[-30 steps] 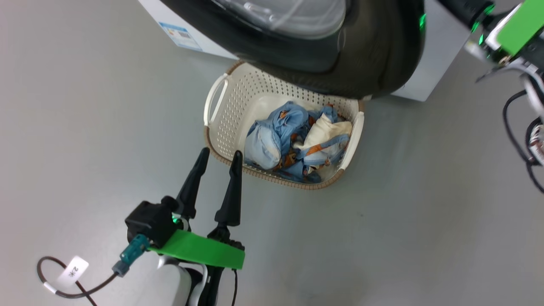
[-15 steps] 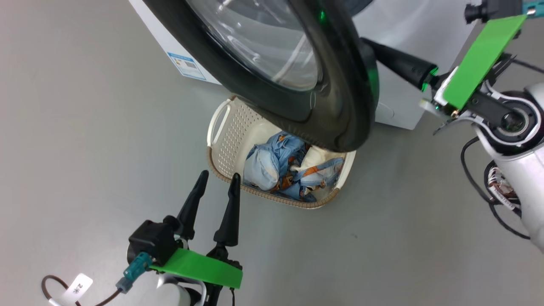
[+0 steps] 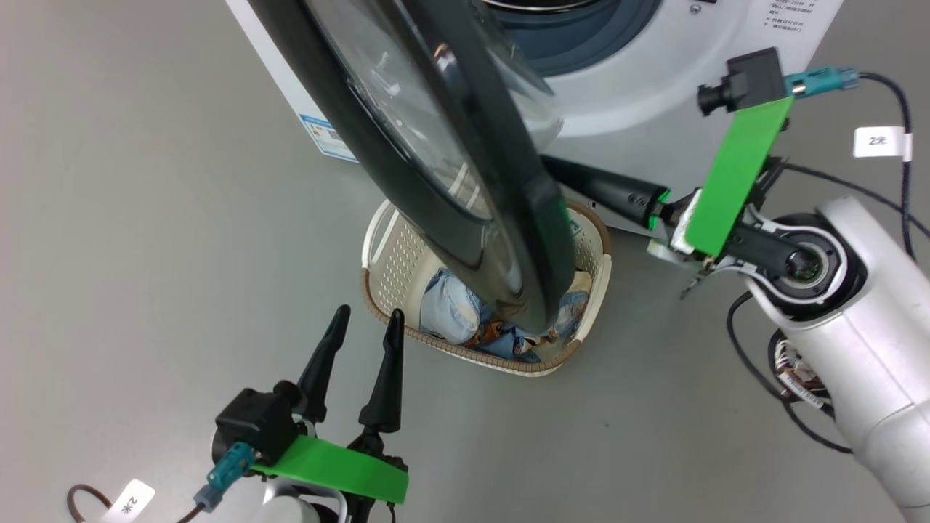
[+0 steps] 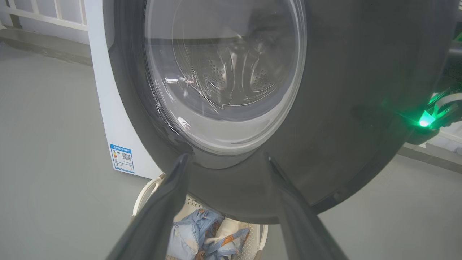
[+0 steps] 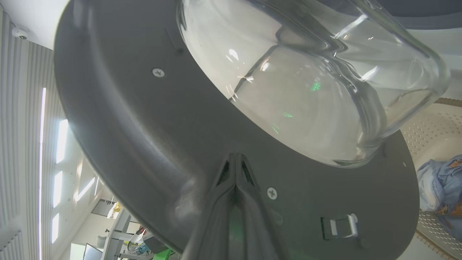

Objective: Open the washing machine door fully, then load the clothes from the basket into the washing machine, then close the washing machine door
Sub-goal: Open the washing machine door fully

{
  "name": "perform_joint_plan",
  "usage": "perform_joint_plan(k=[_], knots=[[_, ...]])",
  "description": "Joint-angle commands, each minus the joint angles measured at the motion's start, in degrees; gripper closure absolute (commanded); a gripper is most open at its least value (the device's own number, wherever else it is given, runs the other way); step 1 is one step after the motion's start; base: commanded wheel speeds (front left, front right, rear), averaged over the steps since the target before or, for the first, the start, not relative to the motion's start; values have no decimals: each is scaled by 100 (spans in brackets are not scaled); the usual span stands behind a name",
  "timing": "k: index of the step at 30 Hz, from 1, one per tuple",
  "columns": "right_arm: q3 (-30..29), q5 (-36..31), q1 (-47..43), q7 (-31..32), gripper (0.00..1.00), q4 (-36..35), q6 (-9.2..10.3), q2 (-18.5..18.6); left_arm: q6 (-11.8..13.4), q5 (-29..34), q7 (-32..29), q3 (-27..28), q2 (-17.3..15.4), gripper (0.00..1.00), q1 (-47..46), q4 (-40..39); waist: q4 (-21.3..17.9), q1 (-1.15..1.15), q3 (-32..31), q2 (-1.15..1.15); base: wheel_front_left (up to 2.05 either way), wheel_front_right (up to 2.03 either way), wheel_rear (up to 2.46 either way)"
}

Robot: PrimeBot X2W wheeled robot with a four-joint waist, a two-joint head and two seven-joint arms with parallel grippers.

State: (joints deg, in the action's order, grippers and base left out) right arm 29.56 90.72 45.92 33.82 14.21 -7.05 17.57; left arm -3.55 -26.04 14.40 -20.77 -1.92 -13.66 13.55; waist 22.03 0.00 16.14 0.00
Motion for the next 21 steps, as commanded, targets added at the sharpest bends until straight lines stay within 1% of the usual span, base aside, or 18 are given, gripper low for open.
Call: perform_joint_plan(k=[1, 12, 19, 20, 21], knots=[[83, 49, -152, 60, 100, -215, -44, -164, -19, 60, 60, 198, -96, 0, 34, -80, 3, 0, -22, 0, 0, 0, 0], [202, 54, -372, 209, 100, -352, -44, -476, -51, 119, 60, 254, -96, 0, 99, -51, 22, 0, -200, 0, 0, 0, 0], [109, -42, -450, 119, 100, -313, -44, -494, -81, 183, 60, 308, -96, 0, 128, -11, -31, 0, -327, 0, 0, 0, 0], [86, -61, -474, 75, 98, -299, -44, -483, -87, 195, 60, 317, -96, 0, 138, 1, -50, 0, -353, 0, 0, 0, 0], [59, -82, -501, 22, 76, -286, -44, -469, -95, 208, 60, 325, -96, 0, 148, 16, -69, 0, -381, 0, 0, 0, 0]])
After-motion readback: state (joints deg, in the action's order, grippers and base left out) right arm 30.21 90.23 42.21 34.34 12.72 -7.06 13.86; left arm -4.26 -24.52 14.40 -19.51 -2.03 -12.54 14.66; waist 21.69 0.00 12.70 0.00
